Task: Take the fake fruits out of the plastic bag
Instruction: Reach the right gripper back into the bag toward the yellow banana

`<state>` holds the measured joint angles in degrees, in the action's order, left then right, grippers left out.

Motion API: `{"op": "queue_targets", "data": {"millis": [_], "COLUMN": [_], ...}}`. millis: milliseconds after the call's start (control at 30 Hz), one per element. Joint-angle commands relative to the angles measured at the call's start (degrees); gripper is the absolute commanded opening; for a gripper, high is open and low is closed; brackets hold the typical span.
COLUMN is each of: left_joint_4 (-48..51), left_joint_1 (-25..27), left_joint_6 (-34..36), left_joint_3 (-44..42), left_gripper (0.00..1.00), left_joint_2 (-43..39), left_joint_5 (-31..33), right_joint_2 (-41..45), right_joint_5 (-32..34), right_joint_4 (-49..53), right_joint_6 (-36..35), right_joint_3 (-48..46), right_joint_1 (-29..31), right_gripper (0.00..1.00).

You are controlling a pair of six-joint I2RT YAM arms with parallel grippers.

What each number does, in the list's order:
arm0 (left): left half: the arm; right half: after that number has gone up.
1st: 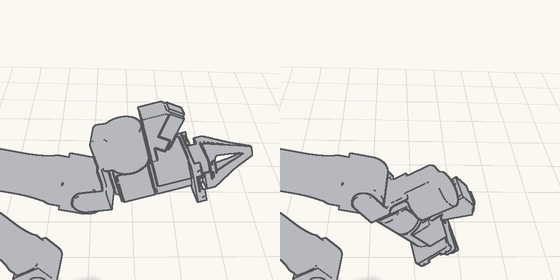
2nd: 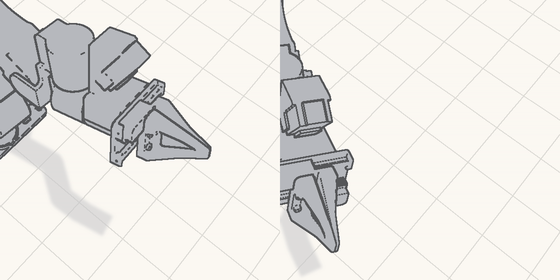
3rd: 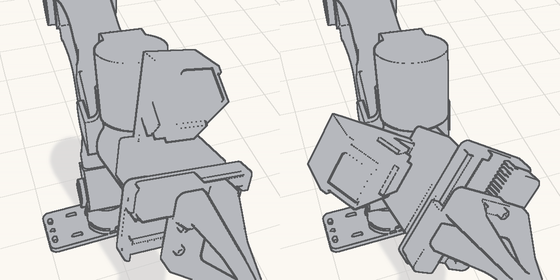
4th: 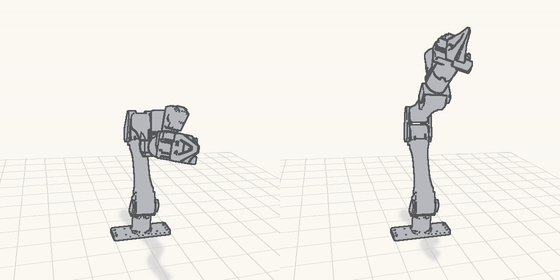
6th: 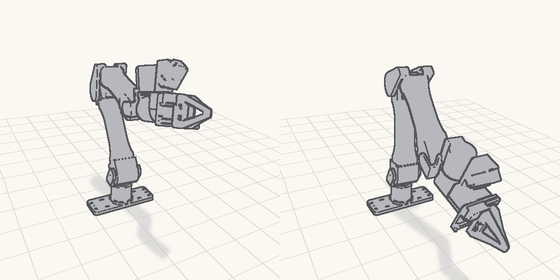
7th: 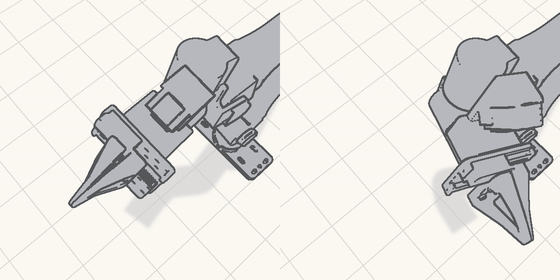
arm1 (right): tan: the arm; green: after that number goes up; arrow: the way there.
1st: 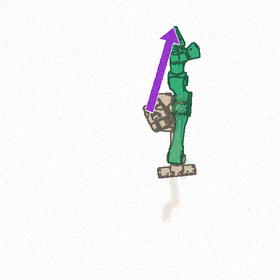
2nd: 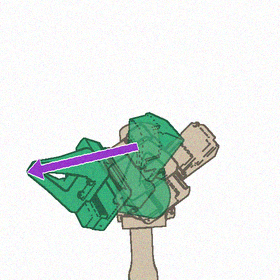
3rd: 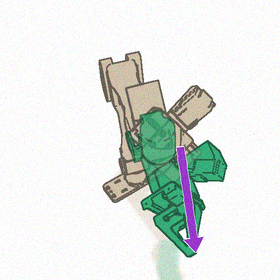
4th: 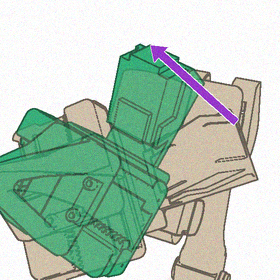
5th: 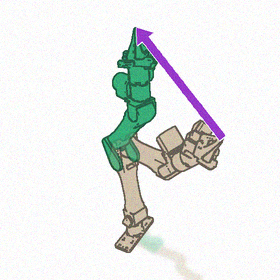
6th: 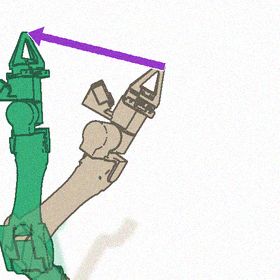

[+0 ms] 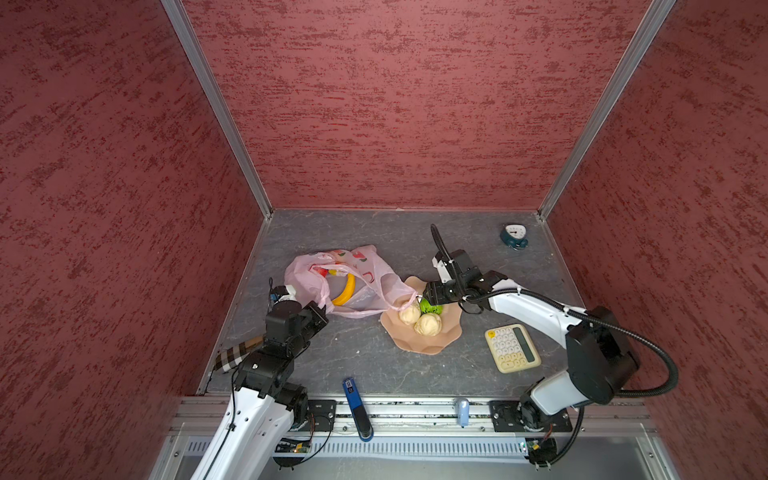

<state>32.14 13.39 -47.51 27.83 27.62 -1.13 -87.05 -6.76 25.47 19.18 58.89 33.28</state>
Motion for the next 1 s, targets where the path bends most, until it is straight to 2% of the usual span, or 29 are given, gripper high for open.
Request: {"op": "queue_targets", "data": {"millis": [0,133,300,433,633,967], "left_joint_4": [0.2,0.4,0.0,-1.2,-1.0,-0.9], "left_joint_1": [-0.6,-0.8,-0.9,-0.9,-0.9,-0.8], "left_joint_6": [1.5,1.9,2.1,2.2,2.3,1.2], "left_joint_3": [-0.5,-0.6,-1.4,-1.7,-2.0,-3.6], "left_gripper": [0.07,0.07,0.07,0.07,0.07,0.07], "left_joint_2": [-0.7,-0.9,-0.7,-0.6,-0.9,-2.9], "left_joint_5": [-0.6,-0.8,-1.3,-2.6,-3.5,-4.7], "right_joint_2": [6.0,9.5,7.6,1.5,-9.6,-21.4], "right_joint_5": [2.2,3.2,-0.6,-3.1,-10.6,-11.6], "right_joint_4": [1.7,3.9,4.6,3.5,-1.6,2.7], "right_joint_6": [-0.3,-2.2,-3.0,-2.9,1.5,5.3], "right_joint_3": [4.9,9.8,17.2,23.4,29.6,36.9], "right_joint_1": [0.4,1.5,5.3,10.4,17.1,21.6], "right_gripper": [0.64,0.6,0.54,0.51,0.47,0.44]}}
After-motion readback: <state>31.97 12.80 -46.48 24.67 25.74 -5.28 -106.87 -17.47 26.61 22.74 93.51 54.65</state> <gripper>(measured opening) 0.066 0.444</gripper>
